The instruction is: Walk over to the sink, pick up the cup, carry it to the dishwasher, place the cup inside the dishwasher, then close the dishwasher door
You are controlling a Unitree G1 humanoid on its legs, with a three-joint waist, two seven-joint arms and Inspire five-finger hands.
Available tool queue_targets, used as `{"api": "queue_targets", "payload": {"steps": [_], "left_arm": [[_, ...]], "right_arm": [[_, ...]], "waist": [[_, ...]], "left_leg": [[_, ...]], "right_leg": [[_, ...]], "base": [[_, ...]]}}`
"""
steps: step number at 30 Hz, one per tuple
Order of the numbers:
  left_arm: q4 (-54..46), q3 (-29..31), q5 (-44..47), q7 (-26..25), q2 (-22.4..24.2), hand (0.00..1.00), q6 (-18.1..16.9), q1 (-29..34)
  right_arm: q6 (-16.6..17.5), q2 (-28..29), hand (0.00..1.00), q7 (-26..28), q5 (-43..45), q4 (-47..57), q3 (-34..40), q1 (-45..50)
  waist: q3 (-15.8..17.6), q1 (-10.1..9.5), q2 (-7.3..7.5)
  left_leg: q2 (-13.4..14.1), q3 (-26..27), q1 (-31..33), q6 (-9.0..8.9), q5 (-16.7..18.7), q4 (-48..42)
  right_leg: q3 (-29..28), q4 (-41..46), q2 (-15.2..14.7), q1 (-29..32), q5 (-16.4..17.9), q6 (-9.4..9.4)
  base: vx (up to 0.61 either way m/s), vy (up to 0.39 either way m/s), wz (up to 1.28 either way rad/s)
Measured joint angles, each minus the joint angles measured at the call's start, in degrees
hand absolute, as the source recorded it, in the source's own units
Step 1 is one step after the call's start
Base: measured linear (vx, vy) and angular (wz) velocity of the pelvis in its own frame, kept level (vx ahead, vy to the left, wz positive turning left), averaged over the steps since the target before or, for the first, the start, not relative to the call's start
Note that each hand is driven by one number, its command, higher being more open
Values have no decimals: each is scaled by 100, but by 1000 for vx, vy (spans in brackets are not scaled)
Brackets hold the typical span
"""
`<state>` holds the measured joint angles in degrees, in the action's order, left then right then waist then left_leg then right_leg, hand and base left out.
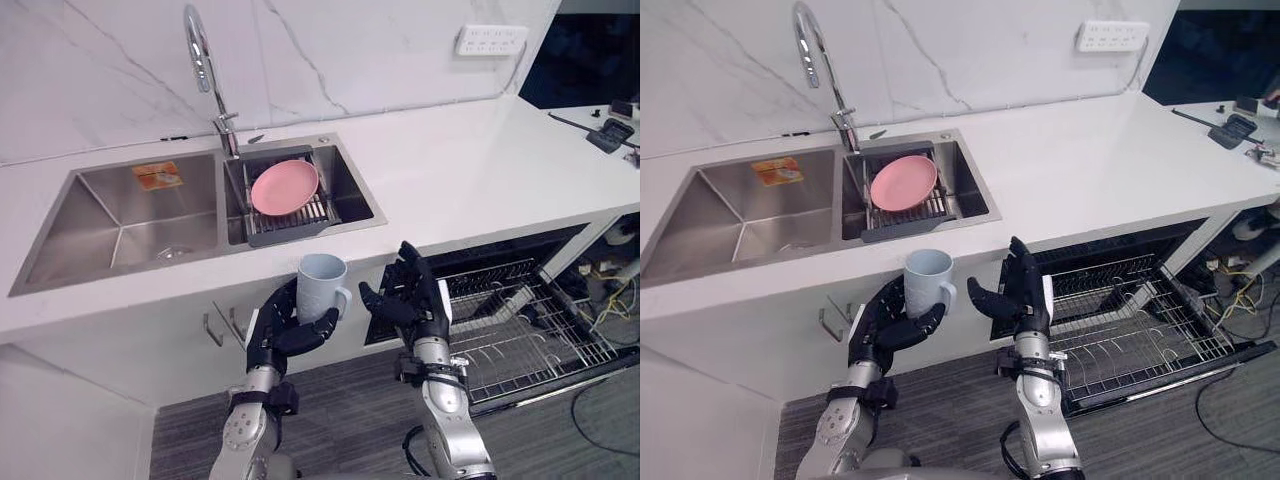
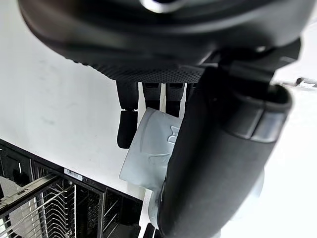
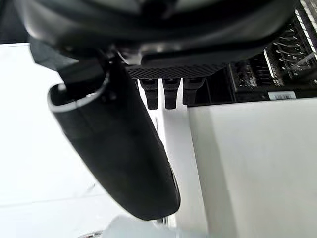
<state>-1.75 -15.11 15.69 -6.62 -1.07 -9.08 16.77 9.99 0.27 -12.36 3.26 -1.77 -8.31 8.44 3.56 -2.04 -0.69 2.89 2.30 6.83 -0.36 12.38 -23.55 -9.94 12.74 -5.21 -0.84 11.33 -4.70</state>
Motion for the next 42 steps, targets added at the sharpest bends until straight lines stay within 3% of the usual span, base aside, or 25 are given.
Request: {"api": "queue_targets", "payload": {"steps": [3,9,12,18,23,26,42], "left_arm": [[-53,-4,0,10,-3,30,-5,2],[-50,-139,-2,12,-21,30,-4,54],[-47,-169,-21,11,-17,30,-3,25],[-46,14,-144,-165,-8,30,-4,-218],[41,351,-170,-384,-22,30,-5,-642],[70,449,-203,-464,-57,30,-8,-747],[706,626,-235,-712,-235,30,-6,-1287]], "right_arm": [[1,5,90,65,3,10,8,3],[1,-6,90,98,6,-35,67,28],[1,-6,90,120,11,-187,67,32],[1,-9,90,245,181,-210,-89,-33],[2,-43,90,381,394,-101,-280,-125],[3,-81,90,485,517,16,-383,-120],[43,-296,90,1010,1338,709,-906,-118]], "waist": [[-52,23,89],[-127,94,128],[-188,154,134],[-228,133,123],[-234,151,123],[-239,151,127],[-361,330,73]], "left_leg": [[-20,37,-185,18,73,356],[-33,295,-265,35,-8,625],[-26,409,-379,52,-156,933],[33,1138,-616,73,-259,1277],[14,1410,-701,88,-266,1332],[-28,1534,-704,90,-265,1326],[-99,1277,-623,118,-293,1290]], "right_leg": [[-147,-137,-14,9,-19,-26],[-388,-414,-30,68,-185,-43],[-480,-536,-15,121,-362,-23],[-835,-736,46,353,-752,-130],[-763,-1092,46,441,-1260,-156],[-663,-1204,-3,471,-1359,-167],[-536,-1519,8,435,-1550,-167]], "base": [[58,49,-30],[11,24,-22],[11,7,-24],[-27,21,-61],[-83,26,-69],[-106,11,-36],[-32,-22,-6]]}}
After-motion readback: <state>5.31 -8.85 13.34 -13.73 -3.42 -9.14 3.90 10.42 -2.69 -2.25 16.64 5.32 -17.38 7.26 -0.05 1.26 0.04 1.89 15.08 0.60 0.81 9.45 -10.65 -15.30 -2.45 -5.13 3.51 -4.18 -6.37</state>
